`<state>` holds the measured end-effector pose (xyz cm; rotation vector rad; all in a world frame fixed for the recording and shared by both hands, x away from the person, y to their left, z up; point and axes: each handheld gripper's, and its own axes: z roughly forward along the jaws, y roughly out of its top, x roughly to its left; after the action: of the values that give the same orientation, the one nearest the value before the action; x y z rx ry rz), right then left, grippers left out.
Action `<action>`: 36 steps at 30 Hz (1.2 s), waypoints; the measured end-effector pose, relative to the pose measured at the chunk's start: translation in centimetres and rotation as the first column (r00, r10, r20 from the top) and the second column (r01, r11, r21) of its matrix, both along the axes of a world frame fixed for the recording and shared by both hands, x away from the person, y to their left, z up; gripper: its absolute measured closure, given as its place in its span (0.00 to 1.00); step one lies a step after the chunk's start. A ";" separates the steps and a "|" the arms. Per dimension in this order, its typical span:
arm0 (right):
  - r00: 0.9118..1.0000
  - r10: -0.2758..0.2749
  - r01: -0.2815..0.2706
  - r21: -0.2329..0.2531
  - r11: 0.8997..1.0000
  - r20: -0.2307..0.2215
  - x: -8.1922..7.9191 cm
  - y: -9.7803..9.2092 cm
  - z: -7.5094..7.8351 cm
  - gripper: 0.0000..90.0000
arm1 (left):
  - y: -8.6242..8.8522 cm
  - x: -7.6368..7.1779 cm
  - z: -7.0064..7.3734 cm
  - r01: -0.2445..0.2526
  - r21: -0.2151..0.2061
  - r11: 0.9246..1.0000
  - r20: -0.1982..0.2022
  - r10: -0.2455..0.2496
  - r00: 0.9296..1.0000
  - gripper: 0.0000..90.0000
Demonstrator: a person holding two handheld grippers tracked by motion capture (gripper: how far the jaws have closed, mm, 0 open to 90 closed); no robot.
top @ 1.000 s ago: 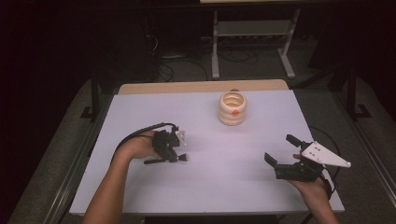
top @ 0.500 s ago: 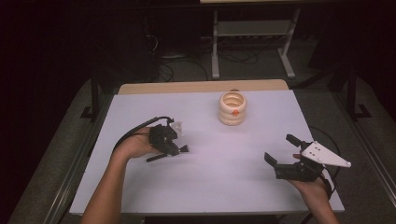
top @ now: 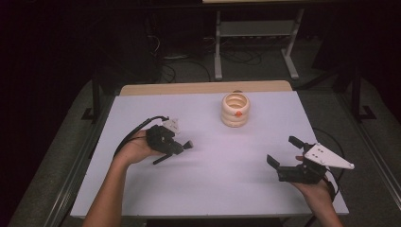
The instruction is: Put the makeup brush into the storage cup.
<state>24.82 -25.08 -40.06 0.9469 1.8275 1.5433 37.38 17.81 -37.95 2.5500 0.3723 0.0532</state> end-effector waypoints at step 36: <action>0.998 0.060 -0.060 0.011 0.998 -0.024 2.3 1.8 1.2 0.00 | 1.3 -2.1 1.1 -0.106 -0.477 0.872 0.102 0.175 0.979 0.86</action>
<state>27.13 -23.29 -38.81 0.9274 1.8829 1.5850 35.31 19.14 -36.85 2.0208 0.4531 0.1772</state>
